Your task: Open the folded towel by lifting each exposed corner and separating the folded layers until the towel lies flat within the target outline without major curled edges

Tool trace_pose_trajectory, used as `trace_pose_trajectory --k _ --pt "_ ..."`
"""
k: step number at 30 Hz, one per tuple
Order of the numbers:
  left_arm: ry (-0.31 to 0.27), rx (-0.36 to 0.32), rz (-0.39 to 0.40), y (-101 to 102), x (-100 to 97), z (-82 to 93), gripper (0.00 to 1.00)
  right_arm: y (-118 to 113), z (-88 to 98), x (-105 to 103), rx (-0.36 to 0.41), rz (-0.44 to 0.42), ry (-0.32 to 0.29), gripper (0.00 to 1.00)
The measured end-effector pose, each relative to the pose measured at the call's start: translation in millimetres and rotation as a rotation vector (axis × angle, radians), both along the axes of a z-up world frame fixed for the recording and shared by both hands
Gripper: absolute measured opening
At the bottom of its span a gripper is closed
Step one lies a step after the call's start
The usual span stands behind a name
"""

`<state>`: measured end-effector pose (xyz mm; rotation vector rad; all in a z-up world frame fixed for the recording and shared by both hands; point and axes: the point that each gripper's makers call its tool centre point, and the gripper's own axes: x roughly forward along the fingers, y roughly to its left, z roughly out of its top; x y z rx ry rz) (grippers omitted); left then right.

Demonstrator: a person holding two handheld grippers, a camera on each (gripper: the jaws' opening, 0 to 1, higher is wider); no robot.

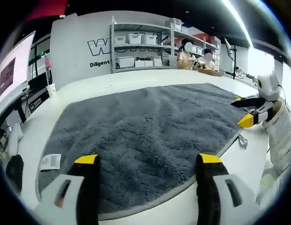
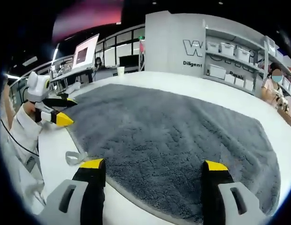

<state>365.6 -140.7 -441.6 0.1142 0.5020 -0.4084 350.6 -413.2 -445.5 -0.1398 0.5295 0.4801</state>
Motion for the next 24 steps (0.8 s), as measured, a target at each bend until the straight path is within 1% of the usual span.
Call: trace_pose_trajectory --k 12,24 --pt "0.006 0.002 -0.004 0.2 -1.1 0.0 0.82 0.5 -0.1 -2.5 0.001 0.011 -0.005 0.86" --pt "0.007 0.003 -0.01 0.0 -3.9 -0.1 0.82 0.1 -0.1 -5.5 0.006 0.0 -0.011 0.86"
